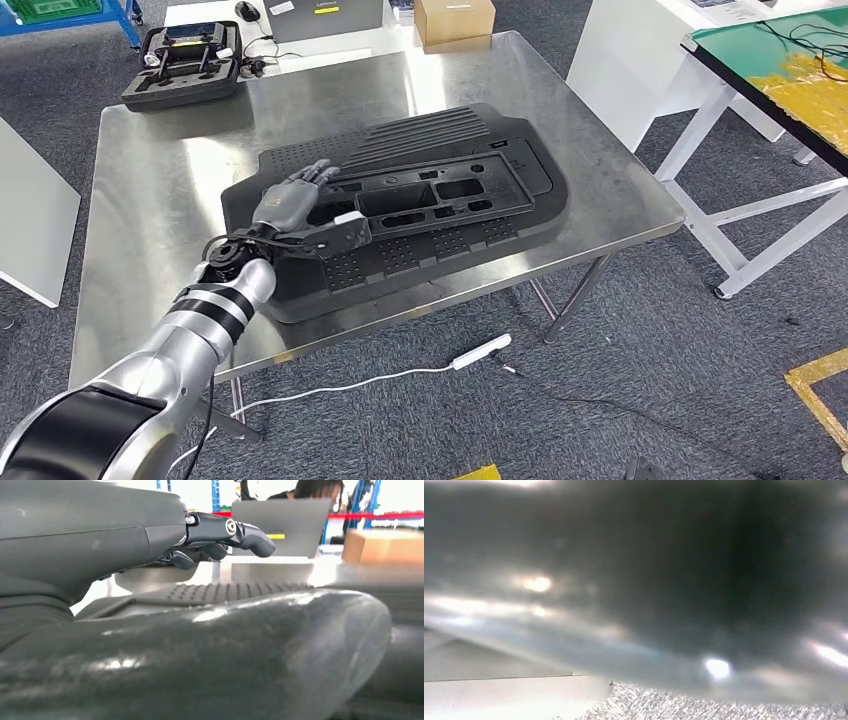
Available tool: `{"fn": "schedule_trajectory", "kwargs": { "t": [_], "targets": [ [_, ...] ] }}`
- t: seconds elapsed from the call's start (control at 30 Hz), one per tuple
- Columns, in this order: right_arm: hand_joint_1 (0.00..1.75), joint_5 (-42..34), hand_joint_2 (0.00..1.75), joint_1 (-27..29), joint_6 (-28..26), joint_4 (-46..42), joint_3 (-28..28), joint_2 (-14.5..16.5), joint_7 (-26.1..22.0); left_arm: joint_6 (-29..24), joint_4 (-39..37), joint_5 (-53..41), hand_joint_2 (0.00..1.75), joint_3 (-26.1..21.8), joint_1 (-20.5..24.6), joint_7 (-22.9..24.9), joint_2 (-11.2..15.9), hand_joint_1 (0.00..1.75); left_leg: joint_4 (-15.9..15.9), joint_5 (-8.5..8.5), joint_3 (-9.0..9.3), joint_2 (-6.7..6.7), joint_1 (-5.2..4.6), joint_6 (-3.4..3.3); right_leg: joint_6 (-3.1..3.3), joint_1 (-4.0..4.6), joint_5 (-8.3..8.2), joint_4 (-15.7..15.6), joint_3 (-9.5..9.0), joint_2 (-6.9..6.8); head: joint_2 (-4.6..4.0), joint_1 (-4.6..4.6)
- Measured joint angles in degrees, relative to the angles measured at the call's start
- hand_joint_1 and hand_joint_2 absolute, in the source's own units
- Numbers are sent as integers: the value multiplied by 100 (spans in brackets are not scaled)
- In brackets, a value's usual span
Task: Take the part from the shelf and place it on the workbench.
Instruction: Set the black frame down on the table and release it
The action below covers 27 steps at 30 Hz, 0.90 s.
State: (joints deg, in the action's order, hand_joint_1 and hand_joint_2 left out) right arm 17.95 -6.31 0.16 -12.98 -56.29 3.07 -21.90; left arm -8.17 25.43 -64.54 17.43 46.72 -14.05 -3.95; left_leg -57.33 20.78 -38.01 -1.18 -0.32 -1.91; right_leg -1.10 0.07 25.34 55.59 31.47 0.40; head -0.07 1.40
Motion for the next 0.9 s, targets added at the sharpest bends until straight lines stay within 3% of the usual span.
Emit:
{"fn": "schedule_trajectory", "kwargs": {
  "t": [0.2,0.33,0.4,0.47,0.53,0.6,0.63,0.67,0.73,0.8,0.9],
  "targets": [
    [0,1,0,30,10,2,-55,-3,-47,-192,461,526,0,-147,-239,-351,148,0,-7,17,-1,0,-21,-23,-13,-20,6,-2,-2,0,0,0],
    [0,10,0,37,10,1,-89,-7,-55,-321,791,815,0,-220,-428,-454,238,0,-11,30,2,-1,-57,-73,-61,-49,8,-8,-11,1,0,1],
    [0,23,0,43,9,0,-98,-20,-57,-342,934,946,0,-258,-502,-470,274,0,31,-1,29,6,-29,-120,-94,-50,52,50,15,-2,0,1],
    [0,39,0,51,9,0,-103,-37,-62,-367,1048,1062,0,-288,-562,-483,298,0,71,-30,52,15,14,-160,-86,-54,288,440,191,-5,0,-13],
    [0,52,0,58,9,0,-110,-51,-65,-390,1123,1171,0,-322,-644,-509,321,0,73,-39,41,21,23,-167,-66,-82,638,1219,538,-5,0,-28],
    [0,60,0,65,8,0,-121,-64,-66,-402,1173,1254,0,-359,-755,-537,348,0,71,-55,19,27,35,-148,-119,-120,779,1704,746,-6,0,-28],
    [0,64,0,67,7,0,-129,-70,-66,-407,1197,1279,0,-377,-801,-547,360,0,71,-70,5,27,47,-127,-178,-140,717,1623,690,-7,0,-29],
    [0,67,0,67,6,-1,-135,-76,-66,-409,1221,1296,0,-394,-833,-556,370,0,70,-90,-12,25,64,-99,-244,-161,593,1327,529,-7,0,-28],
    [0,76,0,54,5,-3,-143,-88,-66,-412,1278,1343,0,-422,-857,-572,390,0,63,-138,-53,14,85,-22,-331,-187,318,511,61,-6,0,-36],
    [0,91,0,45,5,-6,-147,-97,-69,-421,1327,1417,0,-444,-871,-599,413,0,52,-195,-90,4,82,68,-298,-167,168,108,-151,16,0,-27],
    [0,115,0,50,5,-7,-152,-104,-72,-450,1366,1539,0,-498,-962,-655,458,0,47,-239,-137,7,99,191,-145,-151,83,113,-66,29,0,12]
  ]
}}
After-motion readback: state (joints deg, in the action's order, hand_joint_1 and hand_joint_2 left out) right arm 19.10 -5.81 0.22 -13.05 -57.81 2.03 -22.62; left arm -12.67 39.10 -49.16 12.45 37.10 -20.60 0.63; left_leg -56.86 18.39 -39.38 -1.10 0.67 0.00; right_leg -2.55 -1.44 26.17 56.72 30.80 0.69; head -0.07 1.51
